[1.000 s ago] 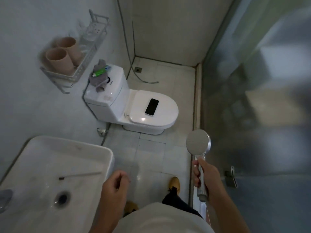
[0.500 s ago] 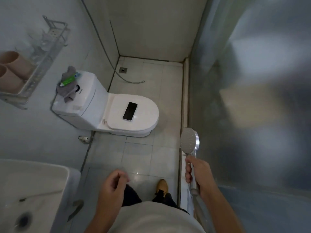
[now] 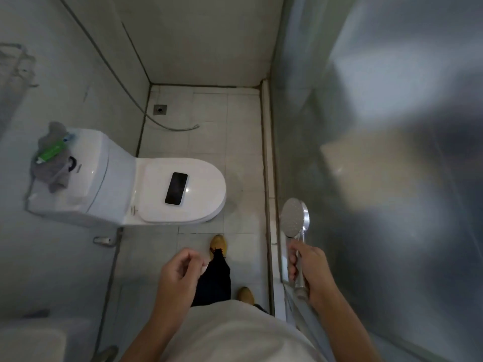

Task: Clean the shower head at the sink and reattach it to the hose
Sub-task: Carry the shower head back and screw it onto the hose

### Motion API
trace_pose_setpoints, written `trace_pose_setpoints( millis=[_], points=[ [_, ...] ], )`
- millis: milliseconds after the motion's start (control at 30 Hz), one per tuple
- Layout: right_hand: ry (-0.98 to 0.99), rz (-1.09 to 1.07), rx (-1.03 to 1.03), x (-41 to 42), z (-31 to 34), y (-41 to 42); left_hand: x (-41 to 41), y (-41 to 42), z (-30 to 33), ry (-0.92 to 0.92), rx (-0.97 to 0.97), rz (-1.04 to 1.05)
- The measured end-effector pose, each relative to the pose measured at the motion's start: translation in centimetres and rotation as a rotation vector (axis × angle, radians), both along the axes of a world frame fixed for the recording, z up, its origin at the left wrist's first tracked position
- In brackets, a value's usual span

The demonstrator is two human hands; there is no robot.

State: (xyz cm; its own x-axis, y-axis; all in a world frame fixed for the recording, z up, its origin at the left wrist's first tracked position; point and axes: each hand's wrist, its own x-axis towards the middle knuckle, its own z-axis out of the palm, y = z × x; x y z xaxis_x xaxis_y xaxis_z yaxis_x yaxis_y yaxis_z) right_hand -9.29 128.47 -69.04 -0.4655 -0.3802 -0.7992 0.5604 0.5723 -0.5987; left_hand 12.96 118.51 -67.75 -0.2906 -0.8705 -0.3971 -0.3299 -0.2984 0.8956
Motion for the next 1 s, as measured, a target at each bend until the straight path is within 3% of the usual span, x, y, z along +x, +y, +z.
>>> trace_pose_setpoints(
  millis=[267, 667, 1000],
  points=[
    [0.037, -0.078, -0.035, -4.6, 1.6, -11.7, -5.8, -12.1, 0.4, 0.044, 0.019, -0.044],
    [-0.032, -0.049, 0.026, -11.4, 0.8, -21.3, -14.8, -20.2, -1.7, 0.016, 0.189, -0.105],
    [0.071, 0.022, -0.044, -23.4, 5.1, -29.5, -28.9, -29.2, 0.5, 0.121, 0.036, -0.048]
  ],
)
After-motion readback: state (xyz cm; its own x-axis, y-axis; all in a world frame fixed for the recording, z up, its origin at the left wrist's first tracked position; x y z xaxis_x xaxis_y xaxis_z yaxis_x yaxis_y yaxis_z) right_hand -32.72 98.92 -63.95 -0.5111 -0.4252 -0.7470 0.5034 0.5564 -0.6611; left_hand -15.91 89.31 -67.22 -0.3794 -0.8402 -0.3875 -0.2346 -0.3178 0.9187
